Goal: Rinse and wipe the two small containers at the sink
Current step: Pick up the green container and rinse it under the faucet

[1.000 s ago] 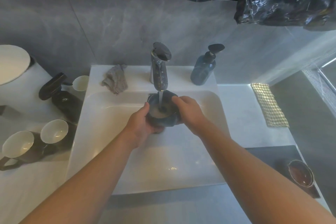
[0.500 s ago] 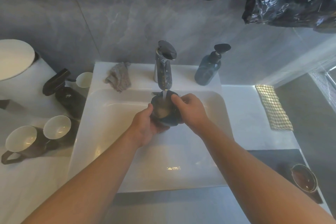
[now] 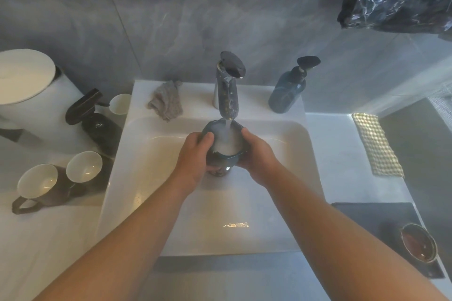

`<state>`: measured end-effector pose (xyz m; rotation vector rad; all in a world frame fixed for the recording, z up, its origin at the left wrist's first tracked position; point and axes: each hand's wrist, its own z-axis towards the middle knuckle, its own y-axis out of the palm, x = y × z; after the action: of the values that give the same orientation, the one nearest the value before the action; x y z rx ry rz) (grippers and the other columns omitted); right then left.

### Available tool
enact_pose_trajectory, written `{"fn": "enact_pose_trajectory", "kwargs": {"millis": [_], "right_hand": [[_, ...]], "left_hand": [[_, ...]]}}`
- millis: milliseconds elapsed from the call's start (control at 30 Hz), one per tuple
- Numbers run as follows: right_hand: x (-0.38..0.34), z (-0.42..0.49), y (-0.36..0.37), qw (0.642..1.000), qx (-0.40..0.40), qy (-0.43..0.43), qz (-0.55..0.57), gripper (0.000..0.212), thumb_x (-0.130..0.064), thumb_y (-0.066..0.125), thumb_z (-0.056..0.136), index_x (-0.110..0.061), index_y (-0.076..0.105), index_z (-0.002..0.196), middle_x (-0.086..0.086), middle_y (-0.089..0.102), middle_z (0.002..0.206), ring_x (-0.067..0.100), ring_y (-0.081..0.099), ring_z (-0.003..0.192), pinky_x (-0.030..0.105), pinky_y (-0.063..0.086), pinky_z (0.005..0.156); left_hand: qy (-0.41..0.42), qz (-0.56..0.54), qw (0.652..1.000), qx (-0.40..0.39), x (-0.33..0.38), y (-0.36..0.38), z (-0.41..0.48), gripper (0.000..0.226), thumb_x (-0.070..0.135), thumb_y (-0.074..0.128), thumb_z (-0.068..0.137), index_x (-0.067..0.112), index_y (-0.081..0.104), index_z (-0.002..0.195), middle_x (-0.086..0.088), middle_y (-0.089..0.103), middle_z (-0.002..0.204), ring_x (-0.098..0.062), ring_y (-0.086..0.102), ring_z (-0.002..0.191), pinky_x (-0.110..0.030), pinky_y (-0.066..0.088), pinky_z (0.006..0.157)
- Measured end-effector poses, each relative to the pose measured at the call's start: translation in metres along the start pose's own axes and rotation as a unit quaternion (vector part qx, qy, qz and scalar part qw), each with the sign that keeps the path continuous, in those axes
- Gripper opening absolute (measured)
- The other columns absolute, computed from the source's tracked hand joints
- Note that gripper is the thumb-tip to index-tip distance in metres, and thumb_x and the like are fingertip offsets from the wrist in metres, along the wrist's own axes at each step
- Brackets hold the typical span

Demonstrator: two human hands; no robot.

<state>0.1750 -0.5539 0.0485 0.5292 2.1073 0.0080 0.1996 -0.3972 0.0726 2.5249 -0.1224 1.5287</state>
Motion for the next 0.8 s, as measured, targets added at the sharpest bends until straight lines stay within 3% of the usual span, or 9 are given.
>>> {"fn": "enact_pose_trajectory", "kwargs": {"millis": [133, 267, 367, 433, 533, 633, 733, 800], "right_hand": [[-0.003, -0.002, -0.003, 1.000, -0.014, -0.001, 0.006, 0.059, -0.046, 0.053, 0.086, -0.009, 0.065, 0.130, 0.017, 0.068, 0.128, 0.038, 0.063, 0.119, 0.047, 0.056, 0.091], [-0.004, -0.003, -0.007, 1.000, -0.023, 0.000, -0.016, 0.060, -0.049, 0.054, 0.087, -0.010, 0.064, 0.132, 0.021, 0.065, 0.130, 0.038, 0.064, 0.115, 0.038, 0.058, 0.079], [-0.004, -0.003, -0.011, 0.998, -0.042, 0.030, -0.028, 0.064, -0.057, 0.055, 0.089, -0.015, 0.060, 0.136, 0.017, 0.065, 0.132, 0.039, 0.062, 0.120, 0.049, 0.056, 0.093], [-0.009, -0.006, -0.015, 0.996, -0.036, 0.061, -0.059, 0.057, -0.059, 0.048, 0.095, -0.017, 0.061, 0.132, 0.013, 0.070, 0.118, 0.033, 0.071, 0.100, 0.041, 0.060, 0.080], [-0.012, -0.005, -0.020, 0.992, -0.044, 0.091, -0.078, 0.052, -0.058, 0.040, 0.101, -0.018, 0.058, 0.129, 0.015, 0.068, 0.106, 0.032, 0.074, 0.078, 0.037, 0.060, 0.065], [-0.016, -0.008, -0.013, 0.996, -0.025, 0.086, -0.024, 0.044, -0.047, 0.045, 0.102, -0.016, 0.059, 0.131, 0.016, 0.065, 0.118, 0.037, 0.071, 0.094, 0.045, 0.062, 0.070], [-0.013, -0.009, -0.005, 0.998, -0.003, 0.066, 0.015, 0.038, -0.032, 0.050, 0.099, -0.014, 0.061, 0.130, 0.017, 0.063, 0.123, 0.041, 0.066, 0.108, 0.052, 0.061, 0.083], [-0.007, -0.007, 0.000, 0.999, 0.000, 0.029, 0.014, 0.040, -0.022, 0.046, 0.095, -0.013, 0.063, 0.129, 0.016, 0.066, 0.124, 0.039, 0.064, 0.113, 0.046, 0.061, 0.083]], "left_hand": [[0.002, 0.008, 1.000, 0.002, 0.001, 0.001, -0.002, 0.039, 0.048, 0.055, 0.082, 0.015, 0.060, 0.102, -0.005, 0.064, 0.103, -0.034, 0.065, 0.109, -0.063, 0.055, 0.089], [0.002, -0.010, 1.000, -0.017, -0.002, 0.003, -0.001, 0.022, 0.037, 0.051, 0.094, 0.018, 0.061, 0.098, -0.007, 0.063, 0.100, -0.027, 0.063, 0.093, -0.067, 0.053, 0.089], [-0.010, -0.028, 0.999, -0.017, -0.008, 0.005, 0.003, 0.020, 0.025, 0.042, 0.106, 0.017, 0.060, 0.099, -0.010, 0.060, 0.100, -0.023, 0.064, 0.084, -0.057, 0.060, 0.080], [-0.010, -0.032, 0.999, -0.028, -0.012, 0.004, 0.004, 0.021, 0.024, 0.041, 0.107, 0.017, 0.059, 0.100, -0.011, 0.059, 0.100, -0.022, 0.064, 0.082, -0.049, 0.061, 0.073], [-0.027, -0.035, 0.998, -0.052, -0.015, 0.000, 0.004, 0.020, 0.023, 0.041, 0.107, 0.018, 0.059, 0.105, -0.011, 0.062, 0.103, -0.019, 0.070, 0.078, -0.050, 0.060, 0.079], [-0.057, -0.078, 0.993, -0.067, -0.013, -0.001, 0.006, 0.022, 0.020, 0.041, 0.106, 0.017, 0.063, 0.109, -0.008, 0.068, 0.103, -0.017, 0.073, 0.078, -0.053, 0.056, 0.089], [-0.082, -0.102, 0.991, -0.042, -0.001, 0.005, 0.009, 0.028, 0.027, 0.043, 0.103, 0.017, 0.069, 0.100, -0.006, 0.073, 0.094, -0.020, 0.072, 0.079, -0.044, 0.054, 0.084], [-0.079, -0.070, 0.994, -0.036, 0.004, 0.012, 0.010, 0.034, 0.038, 0.048, 0.099, 0.016, 0.073, 0.103, -0.009, 0.077, 0.099, -0.026, 0.072, 0.089, -0.042, 0.055, 0.083]]}}
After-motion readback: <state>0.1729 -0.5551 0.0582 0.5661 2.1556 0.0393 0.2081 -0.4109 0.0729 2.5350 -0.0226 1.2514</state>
